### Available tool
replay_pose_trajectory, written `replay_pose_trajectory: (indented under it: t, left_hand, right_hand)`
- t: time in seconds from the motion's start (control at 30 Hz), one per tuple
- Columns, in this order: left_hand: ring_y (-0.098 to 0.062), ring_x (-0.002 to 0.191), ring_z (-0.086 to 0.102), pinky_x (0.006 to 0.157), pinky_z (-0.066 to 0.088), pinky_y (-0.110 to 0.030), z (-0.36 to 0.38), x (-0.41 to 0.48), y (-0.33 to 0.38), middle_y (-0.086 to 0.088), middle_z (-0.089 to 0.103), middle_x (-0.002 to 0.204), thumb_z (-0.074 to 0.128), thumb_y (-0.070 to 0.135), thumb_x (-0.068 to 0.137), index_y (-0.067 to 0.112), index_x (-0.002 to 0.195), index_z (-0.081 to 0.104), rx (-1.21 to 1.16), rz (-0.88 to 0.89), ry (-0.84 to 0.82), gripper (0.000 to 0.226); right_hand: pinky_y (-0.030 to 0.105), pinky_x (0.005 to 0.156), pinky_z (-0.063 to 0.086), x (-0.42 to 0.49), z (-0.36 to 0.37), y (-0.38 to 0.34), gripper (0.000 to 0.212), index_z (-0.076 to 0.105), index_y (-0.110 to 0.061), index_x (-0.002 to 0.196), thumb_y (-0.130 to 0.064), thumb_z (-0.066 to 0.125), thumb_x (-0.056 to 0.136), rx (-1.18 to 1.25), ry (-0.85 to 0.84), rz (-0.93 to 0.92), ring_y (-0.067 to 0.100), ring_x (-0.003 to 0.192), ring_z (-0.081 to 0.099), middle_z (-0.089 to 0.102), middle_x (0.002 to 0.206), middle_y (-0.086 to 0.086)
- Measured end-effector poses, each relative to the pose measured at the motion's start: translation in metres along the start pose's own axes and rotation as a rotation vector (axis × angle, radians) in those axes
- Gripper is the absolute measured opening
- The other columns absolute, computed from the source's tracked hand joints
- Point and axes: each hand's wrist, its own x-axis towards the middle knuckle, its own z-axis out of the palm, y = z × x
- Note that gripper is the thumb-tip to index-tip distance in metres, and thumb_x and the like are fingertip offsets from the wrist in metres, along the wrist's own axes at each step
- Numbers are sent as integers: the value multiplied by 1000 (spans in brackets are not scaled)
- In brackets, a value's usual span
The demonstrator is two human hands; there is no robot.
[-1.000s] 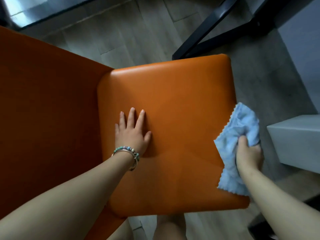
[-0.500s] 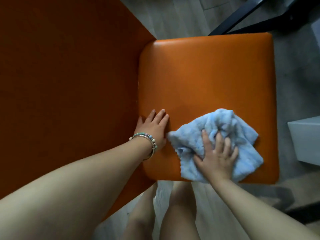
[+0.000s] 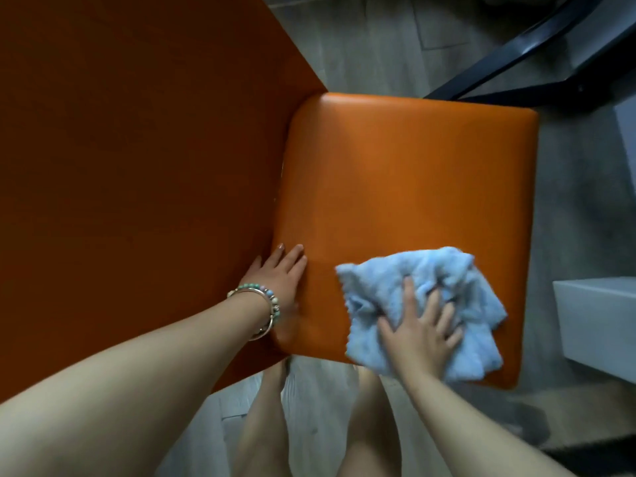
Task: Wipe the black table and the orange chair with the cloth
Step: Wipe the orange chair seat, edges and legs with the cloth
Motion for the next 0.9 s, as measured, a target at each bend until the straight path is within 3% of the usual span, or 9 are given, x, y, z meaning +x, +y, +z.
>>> replay_pose_trajectory:
  t: [0.1, 0.17, 0.2, 0.33, 0.4, 0.5, 0.67, 0.73, 0.9]
  left_hand:
    - [-19, 146, -9, 118, 9, -42, 6, -3, 1, 9, -16, 157, 47, 34, 93, 25, 150, -3, -64, -25, 47, 76]
    - [-19, 146, -9, 118, 12, -42, 10, -3, 6, 10, -16, 157, 47, 34, 94, 26, 150, -3, -136, -71, 63, 76]
    - [-19, 146, -10, 118, 13, -41, 11, -3, 9, 10, -16, 156, 47, 34, 94, 27, 150, -3, -173, -99, 64, 76]
    - [-19, 145, -10, 118, 16, -41, 14, -1, 21, 12, -16, 156, 47, 35, 95, 26, 150, -3, -301, -175, 73, 75]
    - [-19, 145, -10, 118, 17, -40, 12, 0, 23, 11, -16, 157, 46, 34, 95, 25, 150, -1, -316, -174, 82, 73]
    - [-18, 145, -10, 118, 17, -37, 13, -1, 18, 10, -16, 156, 45, 32, 96, 25, 150, -3, -305, -147, 100, 73]
    - [-14, 145, -8, 118, 13, -29, 25, -3, 3, 10, -11, 157, 46, 26, 95, 24, 150, 1, -349, -64, 179, 71]
    - [-12, 145, -6, 116, 9, -26, 27, -3, -2, 11, -8, 157, 45, 23, 96, 25, 150, 5, -408, -49, 217, 68]
    - [-16, 143, 18, 113, 25, -32, 27, -1, -3, 6, 9, 158, 45, 16, 94, 25, 150, 11, -610, -143, 325, 66]
  right_hand:
    - [53, 96, 23, 18, -1, 20, 73, 40, -37, 130, -59, 42, 60, -184, -31, -582, 35, 122, 36, 41, 135, 7]
    - [52, 100, 21, 60, -21, 40, 72, 36, -40, 134, -57, 41, 64, -269, 25, -776, 32, 128, 31, 41, 140, 5]
    - [51, 105, 18, 84, -33, 47, 72, 30, -41, 140, -55, 45, 72, -296, 55, -719, 31, 134, 25, 36, 147, 5]
    - [56, 110, 12, 146, -72, 41, 69, 22, -39, 147, -50, 52, 86, 60, 105, 111, 35, 141, 11, 11, 157, 6]
    - [57, 109, 12, 132, -67, 24, 70, 24, -36, 147, -49, 55, 85, 64, 83, 116, 36, 141, 11, 13, 157, 9]
    - [60, 106, 20, 77, -27, 10, 78, 40, -36, 140, -48, 69, 69, -92, 42, -305, 40, 134, 30, 35, 148, 12]
    - [53, 99, 22, 64, -5, 8, 68, 40, -40, 128, -58, 40, 62, -270, -17, -995, 34, 125, 32, 36, 138, 2]
    - [53, 102, 24, 104, -20, -4, 69, 37, -41, 131, -57, 38, 64, -329, 67, -1081, 33, 127, 29, 38, 141, 4]
    - [54, 111, 9, 161, -58, -67, 65, 22, -45, 144, -51, 49, 85, -60, 76, -228, 29, 143, 7, 9, 158, -1]
